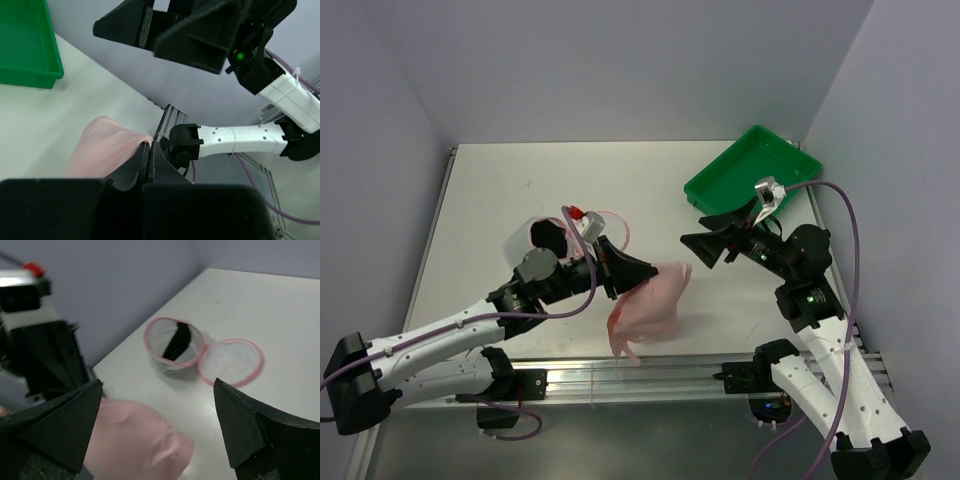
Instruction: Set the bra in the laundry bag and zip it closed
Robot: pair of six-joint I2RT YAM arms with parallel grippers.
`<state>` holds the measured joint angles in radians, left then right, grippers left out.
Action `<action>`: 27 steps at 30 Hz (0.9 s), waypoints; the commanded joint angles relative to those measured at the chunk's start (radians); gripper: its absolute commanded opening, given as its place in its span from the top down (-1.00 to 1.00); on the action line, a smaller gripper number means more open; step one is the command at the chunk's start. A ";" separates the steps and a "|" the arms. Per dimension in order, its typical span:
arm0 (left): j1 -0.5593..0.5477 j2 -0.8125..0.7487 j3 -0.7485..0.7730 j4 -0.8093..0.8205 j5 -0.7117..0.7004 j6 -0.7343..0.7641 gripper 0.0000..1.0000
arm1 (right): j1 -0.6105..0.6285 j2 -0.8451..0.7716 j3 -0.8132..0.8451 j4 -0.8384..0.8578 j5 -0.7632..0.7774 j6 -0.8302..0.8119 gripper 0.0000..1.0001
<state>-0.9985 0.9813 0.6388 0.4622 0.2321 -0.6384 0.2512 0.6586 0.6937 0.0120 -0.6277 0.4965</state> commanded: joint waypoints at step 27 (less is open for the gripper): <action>-0.006 -0.145 0.196 -0.309 0.000 0.146 1.00 | 0.470 0.159 0.021 0.066 -0.184 -0.319 -0.99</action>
<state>-0.9993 0.8524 0.8062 0.1226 0.2829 -0.4915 0.7021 0.8238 0.7105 0.0738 -0.9127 0.1959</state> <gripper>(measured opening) 0.014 0.994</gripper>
